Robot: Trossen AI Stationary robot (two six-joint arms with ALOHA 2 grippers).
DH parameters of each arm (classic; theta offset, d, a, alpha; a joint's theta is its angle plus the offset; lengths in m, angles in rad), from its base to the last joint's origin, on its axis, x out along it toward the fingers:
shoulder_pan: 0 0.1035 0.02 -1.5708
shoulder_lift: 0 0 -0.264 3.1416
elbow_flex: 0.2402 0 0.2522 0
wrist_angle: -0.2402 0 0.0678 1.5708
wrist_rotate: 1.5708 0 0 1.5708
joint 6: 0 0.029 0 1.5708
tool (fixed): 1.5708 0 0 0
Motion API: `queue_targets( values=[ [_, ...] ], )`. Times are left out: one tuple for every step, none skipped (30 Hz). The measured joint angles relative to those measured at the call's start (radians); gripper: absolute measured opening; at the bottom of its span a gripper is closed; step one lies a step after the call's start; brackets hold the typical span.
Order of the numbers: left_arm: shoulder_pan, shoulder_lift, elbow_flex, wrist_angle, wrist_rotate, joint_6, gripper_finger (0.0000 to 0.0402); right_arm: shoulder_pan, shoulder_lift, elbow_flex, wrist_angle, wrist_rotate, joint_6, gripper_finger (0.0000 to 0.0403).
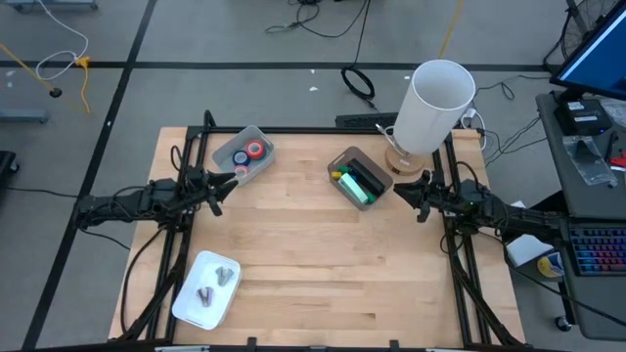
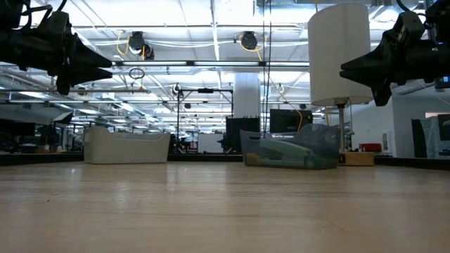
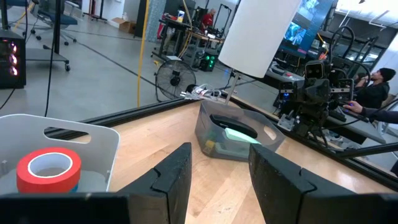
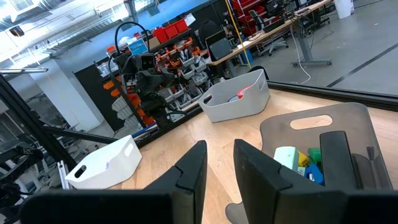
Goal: Pick and place Stapler, Stapler remover, tape
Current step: Return to Home Position
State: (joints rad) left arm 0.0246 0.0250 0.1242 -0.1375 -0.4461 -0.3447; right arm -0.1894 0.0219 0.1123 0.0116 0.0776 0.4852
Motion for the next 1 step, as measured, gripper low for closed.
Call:
queue_targets(
  values=[
    [0.000, 0.000, 0.000, 0.000, 0.000, 0.000, 0.0159, 0.000, 0.000, 0.000, 0.000, 0.000, 0.000, 0.0075]
  ],
)
